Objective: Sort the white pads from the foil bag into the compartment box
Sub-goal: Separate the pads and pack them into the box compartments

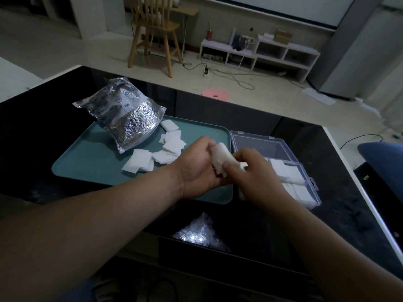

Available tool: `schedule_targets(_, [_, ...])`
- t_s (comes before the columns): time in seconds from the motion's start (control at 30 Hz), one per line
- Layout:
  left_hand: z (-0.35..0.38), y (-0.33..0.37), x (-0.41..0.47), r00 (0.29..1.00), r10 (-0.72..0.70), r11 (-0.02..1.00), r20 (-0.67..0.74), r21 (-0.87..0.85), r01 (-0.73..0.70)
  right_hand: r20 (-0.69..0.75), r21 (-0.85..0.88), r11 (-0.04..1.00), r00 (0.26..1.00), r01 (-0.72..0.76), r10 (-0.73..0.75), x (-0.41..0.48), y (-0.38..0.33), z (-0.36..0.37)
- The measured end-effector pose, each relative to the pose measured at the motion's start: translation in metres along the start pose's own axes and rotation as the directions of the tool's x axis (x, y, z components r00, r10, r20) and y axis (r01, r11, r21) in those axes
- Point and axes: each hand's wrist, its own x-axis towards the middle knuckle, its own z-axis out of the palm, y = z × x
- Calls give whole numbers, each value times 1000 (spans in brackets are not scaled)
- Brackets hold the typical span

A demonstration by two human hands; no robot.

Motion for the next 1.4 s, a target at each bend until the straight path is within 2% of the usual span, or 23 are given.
schedule_targets(0.1, [-3, -5, 7, 980, 133, 991, -146, 26, -131, 14, 107, 990, 996, -86, 85, 3, 1, 0])
schedule_targets(0.2, [-1, -8, 6, 965, 209, 970, -159, 158, -184, 66, 390, 891, 972, -233, 226, 6, 2, -2])
schedule_targets(0.27, [0, -7, 6, 963, 222, 960, -153, 209, -188, 110, 454, 850, 964, -266, 243, 8, 4, -4])
schedule_targets(0.4, [1, -6, 7, 965, 225, 959, -131, 207, -195, 139, 454, 858, 970, -240, 198, 5, 5, -5])
schedule_targets(0.57, [0, -7, 6, 965, 227, 944, -128, 272, -186, 132, 375, 904, 977, -207, 169, 3, 4, -6])
schedule_targets(0.73, [1, -5, 7, 949, 287, 934, -131, 257, -248, 49, 441, 869, 973, -225, 227, 3, 3, -4])
schedule_targets(0.9, [5, -10, 12, 939, 297, 923, -172, 304, -236, 74, 412, 876, 968, -249, 240, 1, 2, -6])
schedule_targets(1.03, [15, -16, 16, 935, 306, 904, -180, 363, -226, -25, 421, 873, 959, -247, 284, 4, 2, -7])
schedule_targets(1.17, [31, -31, 18, 957, 265, 945, -119, 229, -233, 40, 404, 878, 964, -255, 262, -2, -7, 5])
schedule_targets(1.27, [39, -34, 23, 953, 279, 956, -115, 125, -265, -27, 412, 873, 955, -260, 297, 1, -7, 3])
schedule_targets(1.4, [48, -38, 28, 940, 335, 916, -64, 258, -308, -59, 495, 818, 928, -292, 367, 4, -3, -5])
